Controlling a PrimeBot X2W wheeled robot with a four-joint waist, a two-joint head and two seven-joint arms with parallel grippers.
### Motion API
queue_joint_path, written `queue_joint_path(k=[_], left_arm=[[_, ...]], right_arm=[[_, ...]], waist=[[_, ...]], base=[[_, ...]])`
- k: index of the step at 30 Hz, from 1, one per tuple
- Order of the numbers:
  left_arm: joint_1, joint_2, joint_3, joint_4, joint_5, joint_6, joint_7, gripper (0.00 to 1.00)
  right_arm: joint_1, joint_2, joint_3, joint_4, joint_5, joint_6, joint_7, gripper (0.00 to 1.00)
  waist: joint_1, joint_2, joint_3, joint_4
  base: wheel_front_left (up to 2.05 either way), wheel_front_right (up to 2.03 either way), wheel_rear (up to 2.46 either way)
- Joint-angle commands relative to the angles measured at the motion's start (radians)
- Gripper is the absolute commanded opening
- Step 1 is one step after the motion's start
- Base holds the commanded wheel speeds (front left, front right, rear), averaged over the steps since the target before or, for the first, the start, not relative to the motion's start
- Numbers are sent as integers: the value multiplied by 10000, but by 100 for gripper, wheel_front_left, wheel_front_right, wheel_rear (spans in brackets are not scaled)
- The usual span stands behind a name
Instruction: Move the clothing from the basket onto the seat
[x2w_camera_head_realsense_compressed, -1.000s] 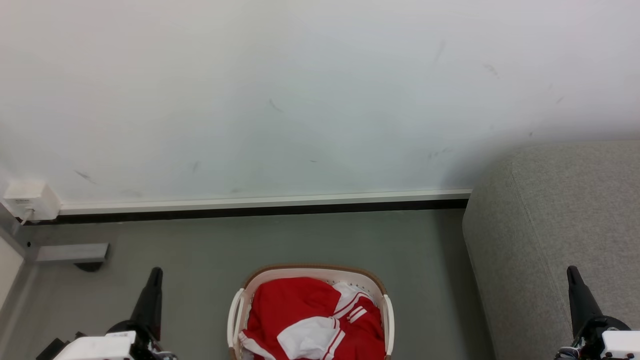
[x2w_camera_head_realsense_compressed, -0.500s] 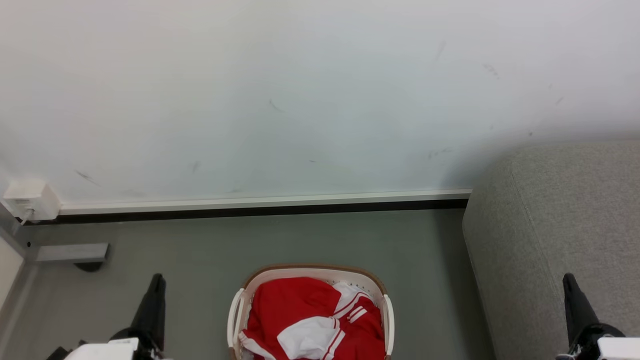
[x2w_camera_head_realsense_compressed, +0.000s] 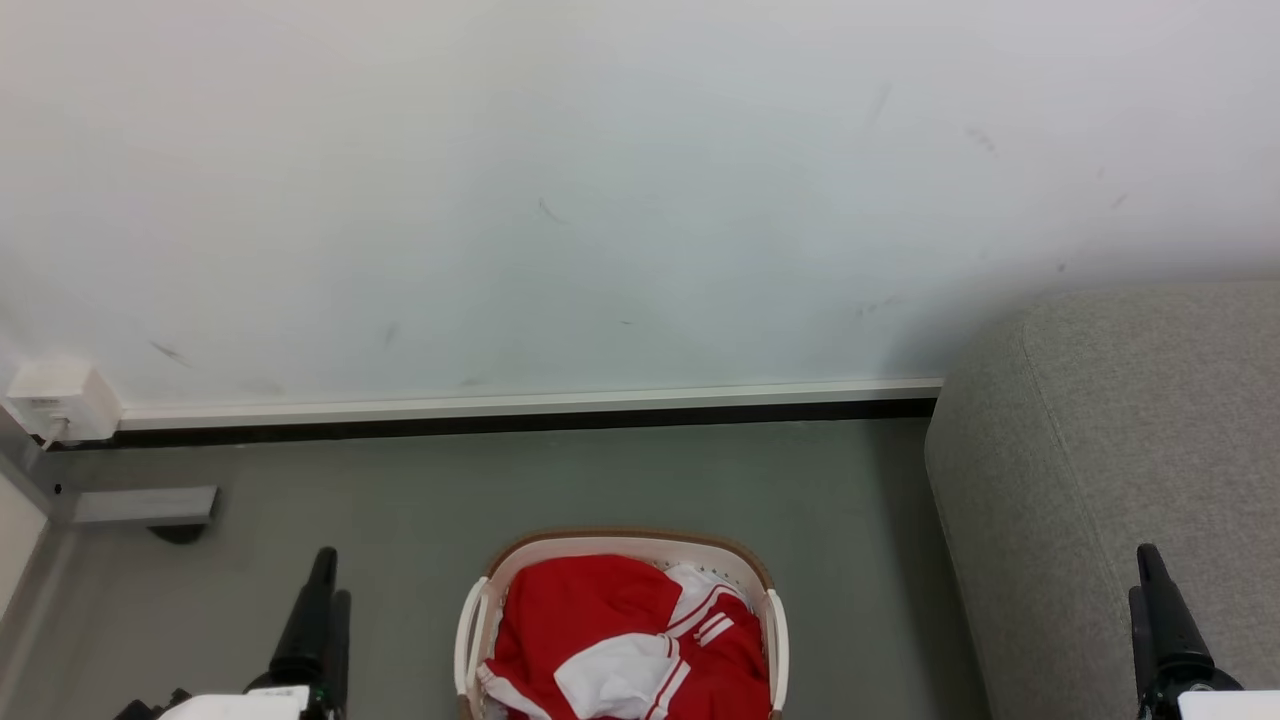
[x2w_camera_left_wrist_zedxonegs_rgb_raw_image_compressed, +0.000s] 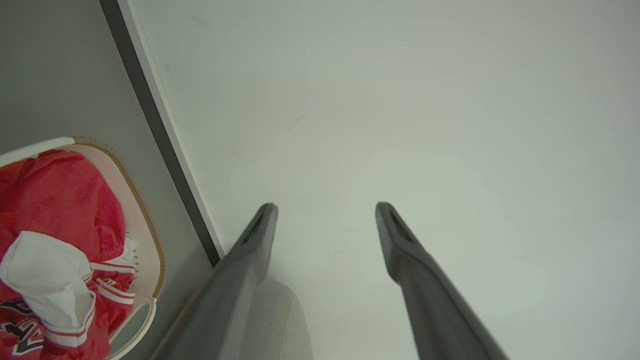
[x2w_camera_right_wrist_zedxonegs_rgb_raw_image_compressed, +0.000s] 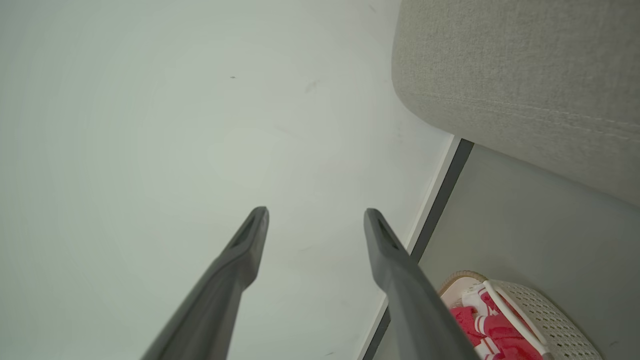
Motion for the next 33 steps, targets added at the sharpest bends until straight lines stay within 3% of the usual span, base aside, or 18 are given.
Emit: queue_joint_path(k=[1,18,33], left_arm=[[-140,63,-25,-105,571,-1,-154,100],[-42,76,-225,-164,2953,0,-818,100],[122,88,-82,-279,5857,21,-1337,100]], right_arm=[[-82,-100,28,-324,-615,-3,-156,100],[189,-122,426,-931,-4591,-6,-818,100],[315,-140,757,-1130,-7534,-9,-1350,100]], waist=[[0,-1,-2,2],[0,-1,-6,-3],[0,-1,-6,-100]], base=[[0,0,0],[0,0,0],[0,0,0]])
